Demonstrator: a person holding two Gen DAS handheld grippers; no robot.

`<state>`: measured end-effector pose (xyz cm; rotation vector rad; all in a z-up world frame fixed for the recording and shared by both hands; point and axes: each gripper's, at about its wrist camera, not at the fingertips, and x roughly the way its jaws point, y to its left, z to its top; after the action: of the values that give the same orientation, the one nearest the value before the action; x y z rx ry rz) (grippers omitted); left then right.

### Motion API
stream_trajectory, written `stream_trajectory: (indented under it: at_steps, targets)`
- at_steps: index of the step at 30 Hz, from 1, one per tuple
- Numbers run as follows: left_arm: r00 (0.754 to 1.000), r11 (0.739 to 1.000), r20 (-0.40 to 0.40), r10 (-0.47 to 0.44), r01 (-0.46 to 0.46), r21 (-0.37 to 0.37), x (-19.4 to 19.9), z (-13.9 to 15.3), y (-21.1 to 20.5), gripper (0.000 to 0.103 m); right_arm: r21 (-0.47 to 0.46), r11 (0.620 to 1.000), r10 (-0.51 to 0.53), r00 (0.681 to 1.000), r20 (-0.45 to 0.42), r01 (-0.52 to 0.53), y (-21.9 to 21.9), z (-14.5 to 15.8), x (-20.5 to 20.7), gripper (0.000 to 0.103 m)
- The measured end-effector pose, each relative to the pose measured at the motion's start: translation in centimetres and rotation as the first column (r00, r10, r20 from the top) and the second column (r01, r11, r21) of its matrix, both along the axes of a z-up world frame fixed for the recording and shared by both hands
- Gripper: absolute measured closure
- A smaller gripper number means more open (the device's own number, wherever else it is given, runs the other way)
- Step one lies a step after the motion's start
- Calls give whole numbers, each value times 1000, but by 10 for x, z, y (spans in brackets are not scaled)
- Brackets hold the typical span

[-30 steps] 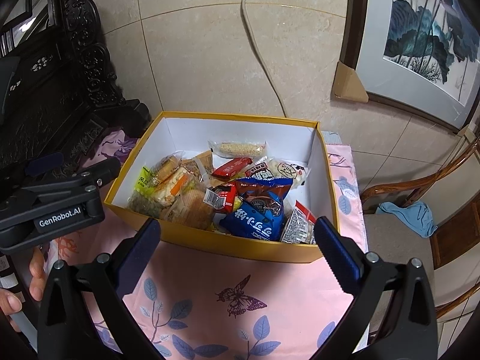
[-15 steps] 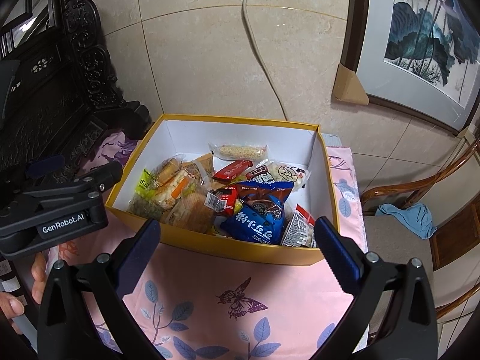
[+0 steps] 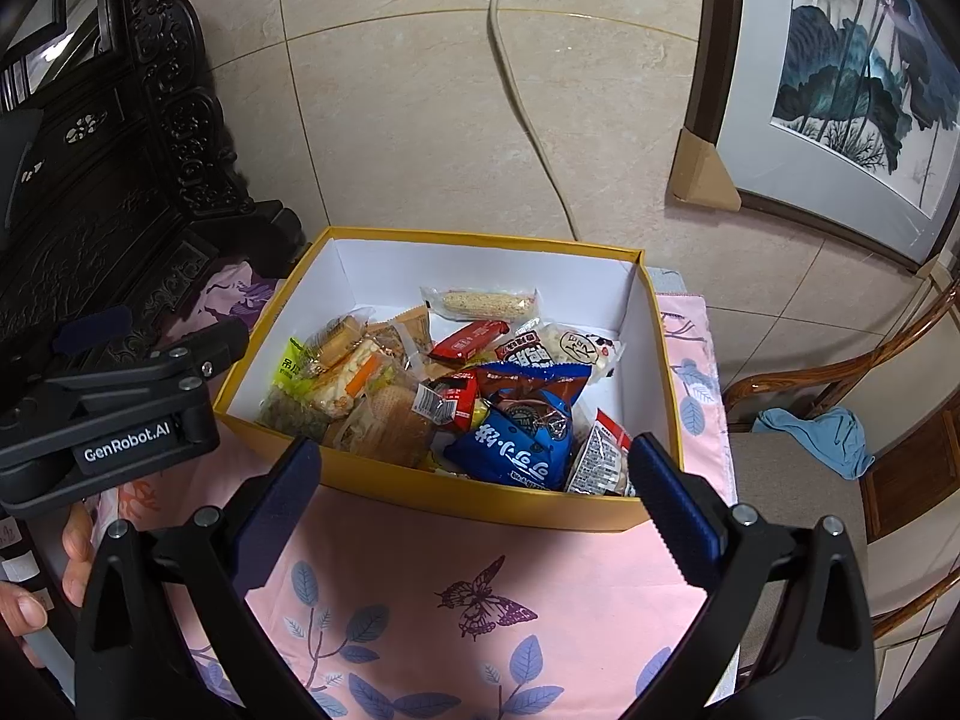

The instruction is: Organize snacks

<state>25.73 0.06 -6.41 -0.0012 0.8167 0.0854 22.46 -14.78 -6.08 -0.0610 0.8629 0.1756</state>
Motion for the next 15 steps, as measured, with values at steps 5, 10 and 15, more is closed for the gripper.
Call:
stream_trajectory:
  at_steps: [5,10,15]
  targets:
    - [1000,999,9,-19,20,-39,1,5,1,2,-1,1000,1,1000,0,-1,0,0,0,1]
    - [1000,1000,24,8,-8,-9,0,10,0,2,-4,1000,4,1000,2,-4,3,1,1,1]
    - [1000,1000,2,9,-9,-13,7,11,1,2,-10,1000,9,1000,2,-9,4,0,2,1]
